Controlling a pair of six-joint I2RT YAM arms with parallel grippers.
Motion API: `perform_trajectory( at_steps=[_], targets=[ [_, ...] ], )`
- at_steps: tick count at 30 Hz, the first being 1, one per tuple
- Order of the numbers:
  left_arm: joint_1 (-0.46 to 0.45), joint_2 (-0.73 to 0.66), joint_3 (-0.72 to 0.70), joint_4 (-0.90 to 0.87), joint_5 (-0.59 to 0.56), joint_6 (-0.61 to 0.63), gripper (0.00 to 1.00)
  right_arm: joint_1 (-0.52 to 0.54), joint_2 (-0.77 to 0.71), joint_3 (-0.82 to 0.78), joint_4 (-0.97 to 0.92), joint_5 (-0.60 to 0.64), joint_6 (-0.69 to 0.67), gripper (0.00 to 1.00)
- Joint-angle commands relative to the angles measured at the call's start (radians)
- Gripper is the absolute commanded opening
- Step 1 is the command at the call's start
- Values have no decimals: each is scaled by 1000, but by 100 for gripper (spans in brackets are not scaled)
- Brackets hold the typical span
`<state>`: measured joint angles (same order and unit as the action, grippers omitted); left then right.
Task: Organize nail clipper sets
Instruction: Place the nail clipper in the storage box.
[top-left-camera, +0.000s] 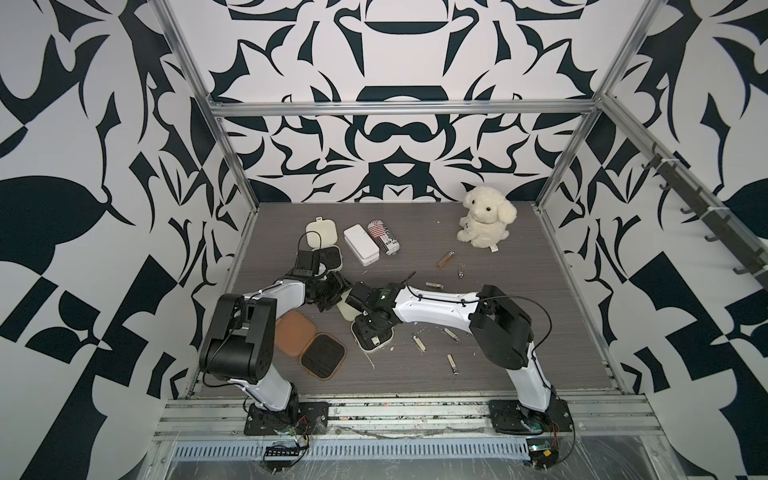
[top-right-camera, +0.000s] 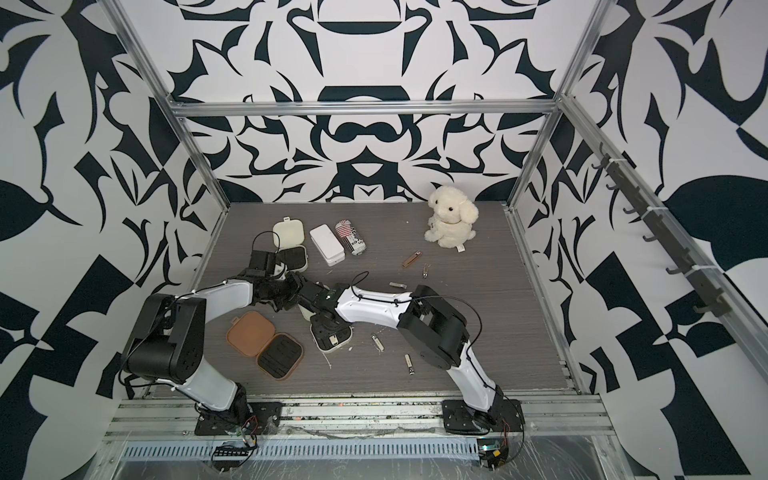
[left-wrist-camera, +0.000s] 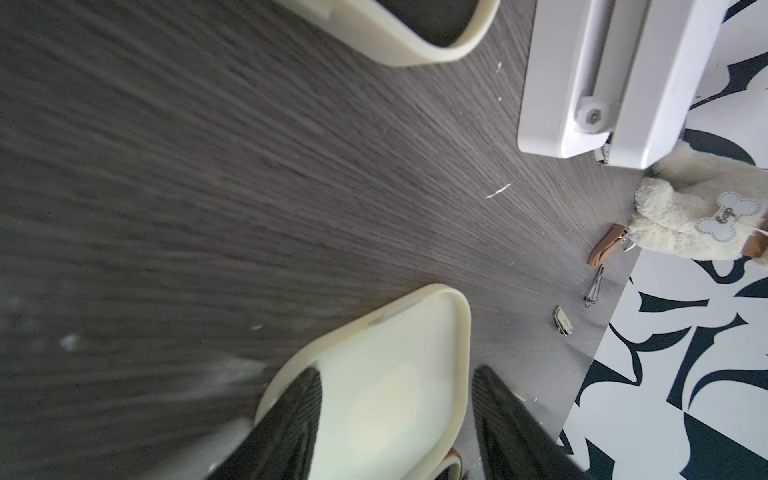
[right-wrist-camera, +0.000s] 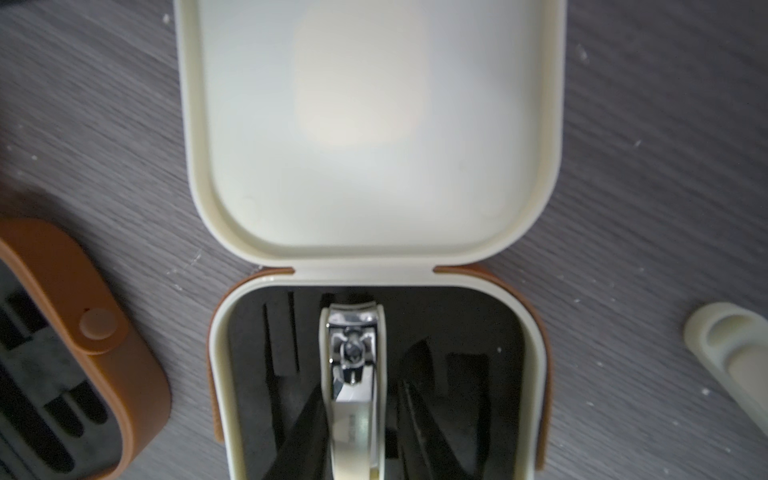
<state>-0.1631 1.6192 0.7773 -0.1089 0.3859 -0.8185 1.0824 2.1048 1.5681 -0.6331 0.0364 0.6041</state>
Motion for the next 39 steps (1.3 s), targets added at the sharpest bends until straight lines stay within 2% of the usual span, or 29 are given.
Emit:
perform_trajectory(
  at_steps=[1, 16, 28, 31, 39],
  targets=[
    [-3, 10, -38, -78, -43, 4, 63, 1, -3, 23, -74, 29, 8, 33],
    [-6, 16, -36, -81, -41, 6, 63, -4, -35, 48, -62, 53, 1, 48],
    [-6, 12, -29, -91, -42, 11, 63, -5, -63, 88, -59, 50, -17, 53],
    [-6, 12, -26, -95, -43, 14, 63, -8, -69, 94, -59, 56, -15, 51],
    [-6, 13, -22, -101, -44, 17, 62, -21, -69, 106, -48, 39, -16, 26]
  ],
)
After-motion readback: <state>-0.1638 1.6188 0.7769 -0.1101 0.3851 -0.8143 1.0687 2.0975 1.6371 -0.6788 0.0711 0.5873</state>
